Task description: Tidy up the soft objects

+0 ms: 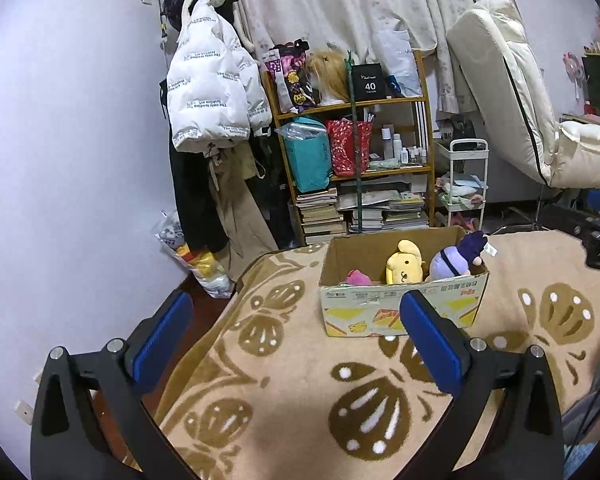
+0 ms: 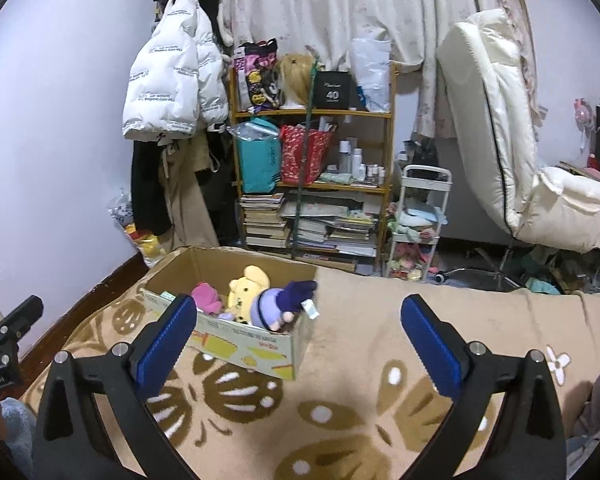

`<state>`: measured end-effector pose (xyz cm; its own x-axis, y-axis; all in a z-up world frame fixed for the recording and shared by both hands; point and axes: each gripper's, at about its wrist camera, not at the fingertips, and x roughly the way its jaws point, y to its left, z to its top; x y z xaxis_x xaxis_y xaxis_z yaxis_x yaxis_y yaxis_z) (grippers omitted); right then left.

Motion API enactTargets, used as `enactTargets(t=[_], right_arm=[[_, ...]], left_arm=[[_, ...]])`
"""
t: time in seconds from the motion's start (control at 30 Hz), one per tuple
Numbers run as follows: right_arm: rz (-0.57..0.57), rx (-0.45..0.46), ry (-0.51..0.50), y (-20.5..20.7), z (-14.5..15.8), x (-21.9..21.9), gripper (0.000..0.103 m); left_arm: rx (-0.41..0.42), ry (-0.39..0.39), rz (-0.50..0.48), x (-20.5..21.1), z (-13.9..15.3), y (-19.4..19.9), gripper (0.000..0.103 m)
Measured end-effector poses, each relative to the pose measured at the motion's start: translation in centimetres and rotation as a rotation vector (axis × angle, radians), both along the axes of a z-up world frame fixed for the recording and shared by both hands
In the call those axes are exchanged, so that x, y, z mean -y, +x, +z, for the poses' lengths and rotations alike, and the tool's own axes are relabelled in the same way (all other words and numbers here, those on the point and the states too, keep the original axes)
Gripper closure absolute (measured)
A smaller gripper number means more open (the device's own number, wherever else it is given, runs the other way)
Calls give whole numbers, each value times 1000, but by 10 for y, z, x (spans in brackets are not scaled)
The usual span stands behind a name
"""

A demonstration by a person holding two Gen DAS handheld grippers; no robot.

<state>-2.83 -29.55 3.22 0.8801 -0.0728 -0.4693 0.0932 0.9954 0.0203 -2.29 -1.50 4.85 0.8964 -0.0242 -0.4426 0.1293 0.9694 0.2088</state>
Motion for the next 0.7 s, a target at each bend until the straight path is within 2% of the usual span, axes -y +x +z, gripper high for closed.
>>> enactTargets(t=[0.27, 0.5, 0.7], right_arm=[[-29, 16, 46, -24, -4, 8, 0], [-27, -1, 38, -20, -12, 5, 0], [-33, -1, 28, -18, -15, 6, 0]], left_arm=[[-23, 46, 18, -2, -11, -10, 1], [-18, 9, 43, -8, -11, -9, 1], [-14, 20, 50, -8, -12, -9, 1]])
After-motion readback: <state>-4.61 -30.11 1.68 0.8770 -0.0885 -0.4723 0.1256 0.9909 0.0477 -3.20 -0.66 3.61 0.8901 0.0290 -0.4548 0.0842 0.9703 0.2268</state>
